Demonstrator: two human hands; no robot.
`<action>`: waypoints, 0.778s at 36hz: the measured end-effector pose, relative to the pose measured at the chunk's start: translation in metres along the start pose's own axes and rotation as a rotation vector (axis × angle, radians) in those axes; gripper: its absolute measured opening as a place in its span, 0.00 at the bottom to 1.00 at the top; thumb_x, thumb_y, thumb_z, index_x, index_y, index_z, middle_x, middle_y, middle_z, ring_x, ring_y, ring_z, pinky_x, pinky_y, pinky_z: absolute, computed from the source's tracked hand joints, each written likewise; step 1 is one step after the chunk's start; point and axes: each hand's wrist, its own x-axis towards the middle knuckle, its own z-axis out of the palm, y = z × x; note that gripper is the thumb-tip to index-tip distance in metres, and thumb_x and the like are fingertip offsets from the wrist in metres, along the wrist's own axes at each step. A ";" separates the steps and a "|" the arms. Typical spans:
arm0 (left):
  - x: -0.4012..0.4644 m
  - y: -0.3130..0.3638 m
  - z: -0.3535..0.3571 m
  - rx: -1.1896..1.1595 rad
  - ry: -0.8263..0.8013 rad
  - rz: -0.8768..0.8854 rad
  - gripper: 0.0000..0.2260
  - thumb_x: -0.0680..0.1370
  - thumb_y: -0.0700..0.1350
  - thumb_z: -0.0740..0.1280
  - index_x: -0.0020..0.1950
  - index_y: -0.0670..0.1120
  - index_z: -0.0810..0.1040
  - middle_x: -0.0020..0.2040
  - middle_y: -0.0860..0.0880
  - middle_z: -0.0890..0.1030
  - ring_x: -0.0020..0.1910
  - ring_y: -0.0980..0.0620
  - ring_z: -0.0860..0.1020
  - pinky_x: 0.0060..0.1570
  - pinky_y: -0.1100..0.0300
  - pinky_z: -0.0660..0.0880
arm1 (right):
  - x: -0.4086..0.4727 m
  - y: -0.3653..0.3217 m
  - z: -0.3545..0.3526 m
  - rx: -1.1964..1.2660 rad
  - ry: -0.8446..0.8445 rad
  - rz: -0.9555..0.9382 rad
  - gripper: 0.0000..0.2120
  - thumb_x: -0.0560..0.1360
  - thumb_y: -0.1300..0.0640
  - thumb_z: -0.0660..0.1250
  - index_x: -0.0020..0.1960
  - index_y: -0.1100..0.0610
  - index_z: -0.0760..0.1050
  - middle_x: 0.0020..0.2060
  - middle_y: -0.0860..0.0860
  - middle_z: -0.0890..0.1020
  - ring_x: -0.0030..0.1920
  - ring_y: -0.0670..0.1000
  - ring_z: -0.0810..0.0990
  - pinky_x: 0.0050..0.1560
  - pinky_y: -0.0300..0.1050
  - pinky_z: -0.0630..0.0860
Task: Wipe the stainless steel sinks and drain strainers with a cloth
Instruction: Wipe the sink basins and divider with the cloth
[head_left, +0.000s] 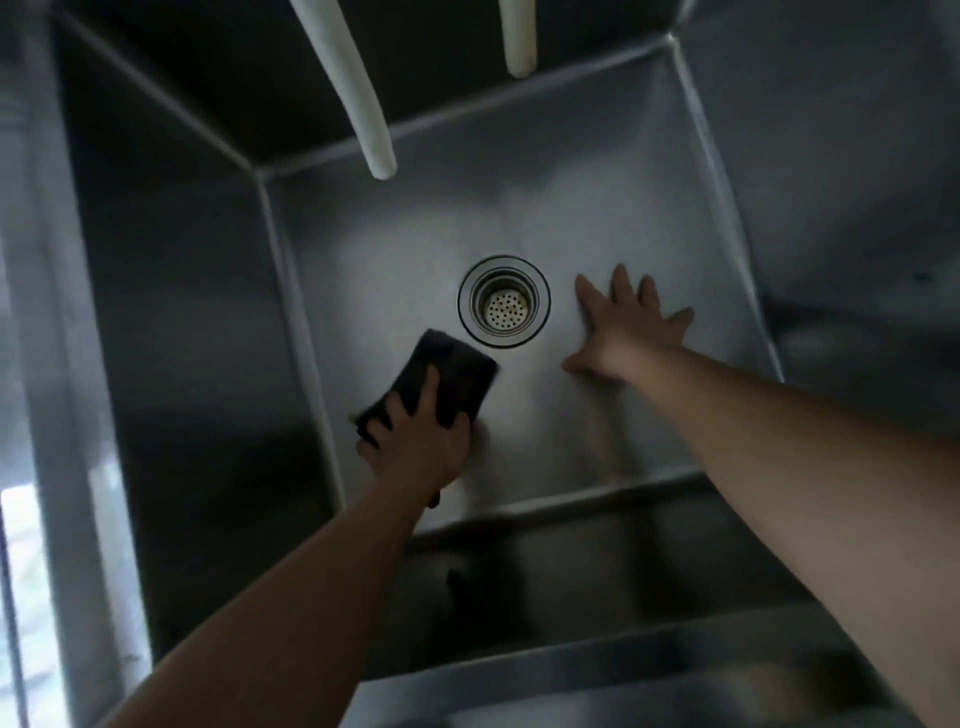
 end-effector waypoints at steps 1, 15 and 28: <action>0.000 -0.004 -0.004 0.071 0.003 0.041 0.31 0.78 0.66 0.53 0.77 0.66 0.41 0.78 0.43 0.52 0.75 0.33 0.53 0.72 0.36 0.50 | -0.007 0.001 -0.002 -0.012 -0.019 0.004 0.51 0.68 0.34 0.72 0.78 0.36 0.41 0.80 0.47 0.39 0.80 0.58 0.39 0.70 0.77 0.46; 0.021 -0.028 -0.063 -0.227 -0.109 0.136 0.13 0.77 0.46 0.64 0.58 0.40 0.76 0.59 0.38 0.77 0.55 0.39 0.77 0.59 0.48 0.75 | -0.145 0.019 -0.002 0.307 -0.110 0.067 0.36 0.73 0.38 0.68 0.77 0.44 0.60 0.81 0.51 0.47 0.77 0.56 0.63 0.75 0.52 0.63; -0.125 -0.056 -0.149 -0.430 -0.076 0.513 0.11 0.74 0.37 0.65 0.53 0.49 0.71 0.46 0.44 0.79 0.45 0.42 0.79 0.37 0.54 0.77 | -0.297 -0.057 -0.053 0.768 0.224 -0.024 0.33 0.74 0.51 0.69 0.77 0.44 0.63 0.75 0.46 0.68 0.68 0.46 0.70 0.59 0.38 0.66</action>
